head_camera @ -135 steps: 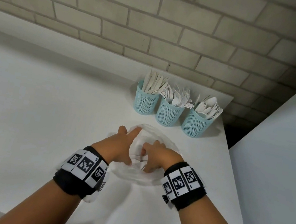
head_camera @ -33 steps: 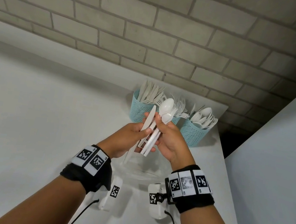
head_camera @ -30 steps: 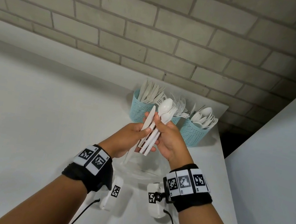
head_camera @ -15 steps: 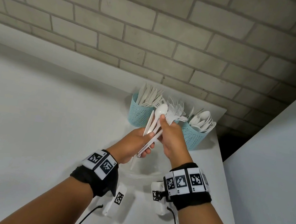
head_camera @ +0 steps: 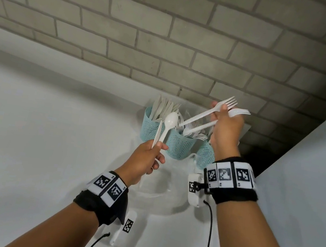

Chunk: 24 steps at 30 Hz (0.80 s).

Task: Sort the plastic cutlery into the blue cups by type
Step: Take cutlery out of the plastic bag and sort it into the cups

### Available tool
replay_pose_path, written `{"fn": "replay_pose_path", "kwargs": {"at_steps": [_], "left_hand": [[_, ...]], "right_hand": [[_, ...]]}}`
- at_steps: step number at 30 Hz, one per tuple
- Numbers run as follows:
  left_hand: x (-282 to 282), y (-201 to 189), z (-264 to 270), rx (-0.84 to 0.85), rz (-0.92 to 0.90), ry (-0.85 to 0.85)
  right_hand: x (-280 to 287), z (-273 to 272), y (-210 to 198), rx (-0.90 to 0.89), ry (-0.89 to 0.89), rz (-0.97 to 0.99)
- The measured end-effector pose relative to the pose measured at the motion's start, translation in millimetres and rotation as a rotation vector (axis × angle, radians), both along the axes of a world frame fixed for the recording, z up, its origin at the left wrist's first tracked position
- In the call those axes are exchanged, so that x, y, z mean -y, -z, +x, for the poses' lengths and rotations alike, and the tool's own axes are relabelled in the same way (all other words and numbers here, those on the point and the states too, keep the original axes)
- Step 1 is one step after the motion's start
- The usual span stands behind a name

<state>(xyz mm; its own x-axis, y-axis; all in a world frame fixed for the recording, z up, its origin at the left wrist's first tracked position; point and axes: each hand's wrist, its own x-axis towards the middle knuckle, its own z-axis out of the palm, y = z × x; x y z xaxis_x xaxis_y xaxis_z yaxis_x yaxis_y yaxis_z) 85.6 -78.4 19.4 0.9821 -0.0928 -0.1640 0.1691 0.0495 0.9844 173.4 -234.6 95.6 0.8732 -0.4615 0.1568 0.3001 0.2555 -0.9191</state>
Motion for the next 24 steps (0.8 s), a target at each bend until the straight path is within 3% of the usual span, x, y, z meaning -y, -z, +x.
{"fn": "replay_pose_path", "kwargs": {"at_steps": [5,12,16,19,22,24], "left_hand": [[-1.0,-0.1,1.3,-0.010,-0.009,0.010],[-10.4,-1.2,7.1,-0.013,-0.014,-0.009],[-12.1,-0.8,9.4,-0.017,-0.025,-0.011],[-11.5,0.6,9.9,-0.019,-0.039,0.002],[-10.7,2.0,10.0,-0.027,-0.047,0.025],[-10.2,2.4,9.0,-0.037,-0.053,0.037]], "right_hand": [[-8.5,23.0,11.9,0.085,0.108,-0.154],[-18.5,28.5,47.7,-0.093,-0.011,-0.814],[-21.8,36.1,44.2,-0.113,-0.006,-0.809],[-17.9,42.6,45.6,-0.019,0.051,-0.749],[-10.6,48.9,54.6,0.060,0.131,-0.966],[-5.8,50.9,63.4,0.022,0.099,-1.175]]}}
